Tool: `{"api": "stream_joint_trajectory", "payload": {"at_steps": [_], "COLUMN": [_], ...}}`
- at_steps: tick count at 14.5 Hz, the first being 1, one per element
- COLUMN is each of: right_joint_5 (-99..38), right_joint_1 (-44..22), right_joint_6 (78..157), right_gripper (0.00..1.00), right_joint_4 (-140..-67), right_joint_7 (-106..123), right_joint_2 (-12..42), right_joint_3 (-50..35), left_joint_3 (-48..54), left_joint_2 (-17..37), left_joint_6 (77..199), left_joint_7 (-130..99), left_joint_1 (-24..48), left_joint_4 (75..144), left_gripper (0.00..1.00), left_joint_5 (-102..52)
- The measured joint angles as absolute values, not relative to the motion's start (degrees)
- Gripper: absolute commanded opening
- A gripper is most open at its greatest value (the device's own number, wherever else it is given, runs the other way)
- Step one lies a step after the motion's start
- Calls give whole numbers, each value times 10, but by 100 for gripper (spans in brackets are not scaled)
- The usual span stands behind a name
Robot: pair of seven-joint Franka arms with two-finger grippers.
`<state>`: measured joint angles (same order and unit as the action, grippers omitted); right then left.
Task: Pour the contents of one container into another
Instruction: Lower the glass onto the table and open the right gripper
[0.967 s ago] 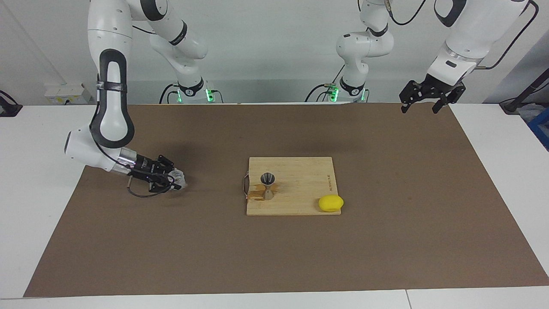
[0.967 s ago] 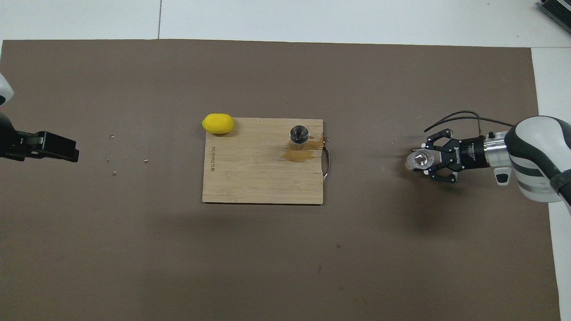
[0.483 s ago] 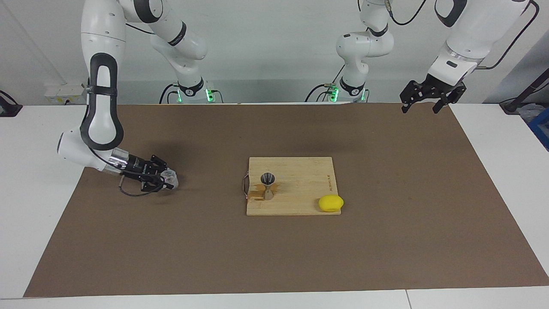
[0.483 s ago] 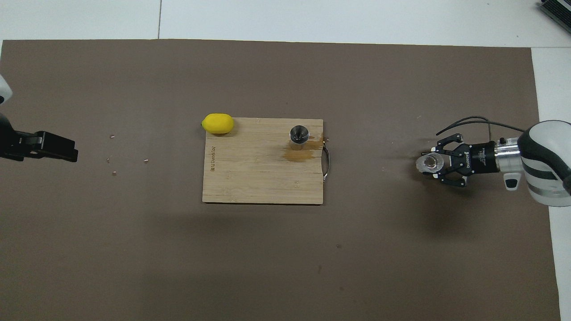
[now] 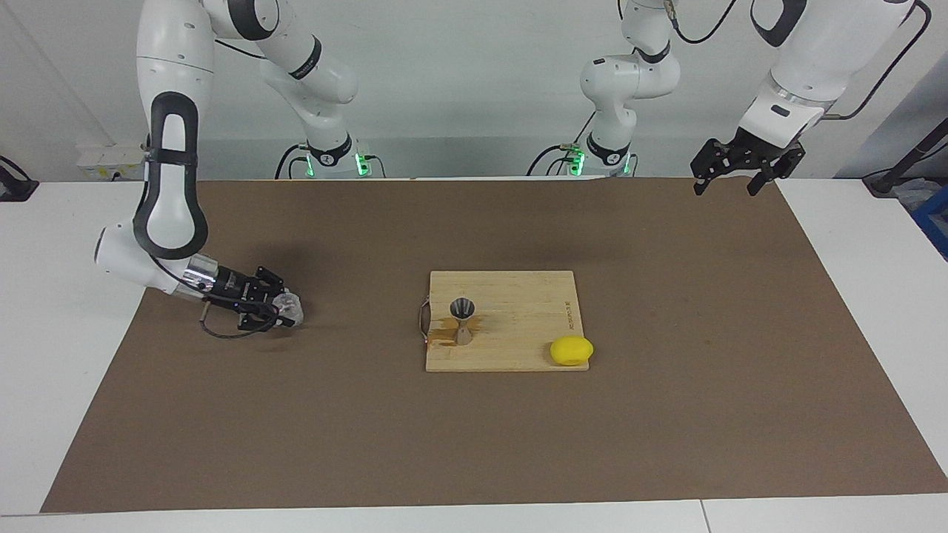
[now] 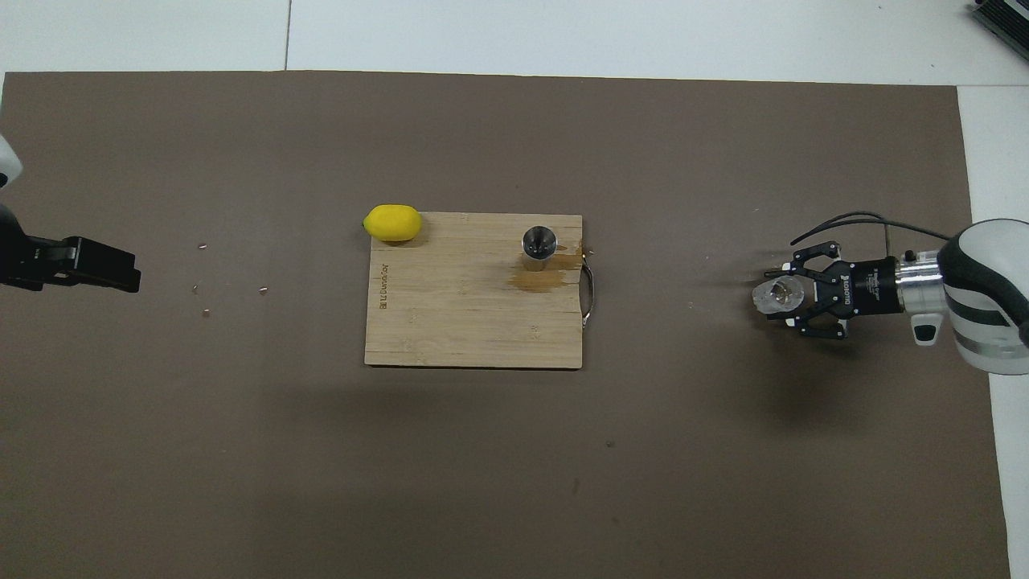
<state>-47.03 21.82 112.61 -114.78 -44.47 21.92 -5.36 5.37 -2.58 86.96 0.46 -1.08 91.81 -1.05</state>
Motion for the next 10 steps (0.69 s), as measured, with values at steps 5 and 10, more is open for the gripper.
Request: {"api": "stream_joint_trajectory", "payload": {"at_steps": [5,10], "right_joint_5": [-448,-356], "right_joint_1": [230,234], "right_joint_6": [1127,1126], "right_gripper": [100,100], "right_joint_4": [-1146,-1140], "right_joint_7": [-417,-371], "right_joint_2": [217,167], "right_joint_3": [-52,-52], "left_joint_3": [54,54], "left_joint_2": [-26,-26], "left_joint_6": [870,870], "left_joint_7": [5,5], "left_joint_1": [-11,-11], "left_joint_4": [918,918], "left_gripper": [100,100], "left_joint_5": [-10,-10]}}
